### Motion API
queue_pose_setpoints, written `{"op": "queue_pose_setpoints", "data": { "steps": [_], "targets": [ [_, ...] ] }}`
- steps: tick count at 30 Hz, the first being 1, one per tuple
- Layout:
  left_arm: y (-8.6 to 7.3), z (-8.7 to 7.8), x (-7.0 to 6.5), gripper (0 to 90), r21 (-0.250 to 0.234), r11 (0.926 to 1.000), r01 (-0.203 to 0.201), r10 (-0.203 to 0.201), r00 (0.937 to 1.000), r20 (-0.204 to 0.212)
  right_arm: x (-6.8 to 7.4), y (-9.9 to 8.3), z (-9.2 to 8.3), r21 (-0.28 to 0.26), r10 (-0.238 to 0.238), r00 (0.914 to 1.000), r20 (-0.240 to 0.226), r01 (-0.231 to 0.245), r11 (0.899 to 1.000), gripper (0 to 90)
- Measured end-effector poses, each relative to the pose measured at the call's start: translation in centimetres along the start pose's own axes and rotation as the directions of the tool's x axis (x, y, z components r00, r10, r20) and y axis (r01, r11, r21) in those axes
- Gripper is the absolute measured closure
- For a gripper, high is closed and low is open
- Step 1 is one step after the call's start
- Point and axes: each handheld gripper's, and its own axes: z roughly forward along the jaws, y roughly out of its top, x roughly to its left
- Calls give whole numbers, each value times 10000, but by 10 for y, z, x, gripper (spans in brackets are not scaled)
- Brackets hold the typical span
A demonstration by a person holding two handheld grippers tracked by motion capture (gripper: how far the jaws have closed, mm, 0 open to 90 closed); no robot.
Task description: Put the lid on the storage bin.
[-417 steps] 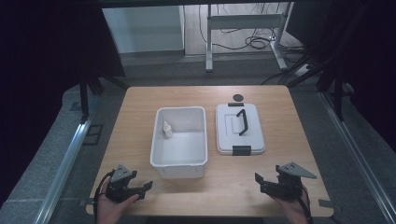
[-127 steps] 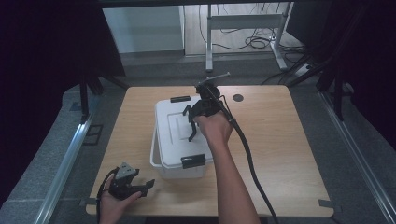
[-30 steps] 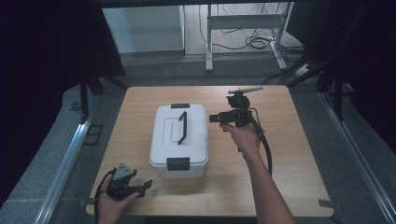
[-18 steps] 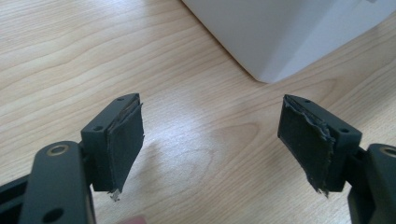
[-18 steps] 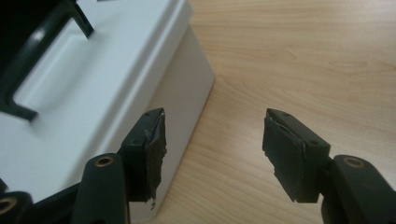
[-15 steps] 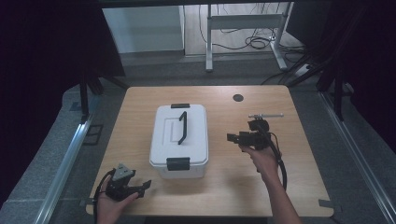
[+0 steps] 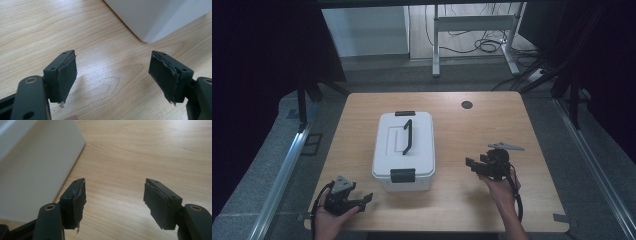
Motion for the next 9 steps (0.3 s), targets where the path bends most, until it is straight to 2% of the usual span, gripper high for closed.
{"op": "queue_pose_setpoints", "data": {
  "steps": [4, 9],
  "targets": [
    [0, 1, 0, 225, 31, 10000, -19, 19, 10000, 5, 2, -13, 6, 122, -327, 9991, 264, 324, 9994, 338],
    [0, 0, 1, 225, 22, 10000, 3, -3, 10000, -9, 4, -14, 9, 113, -523, 9979, 387, 519, 9986, 329]
  ]
}}
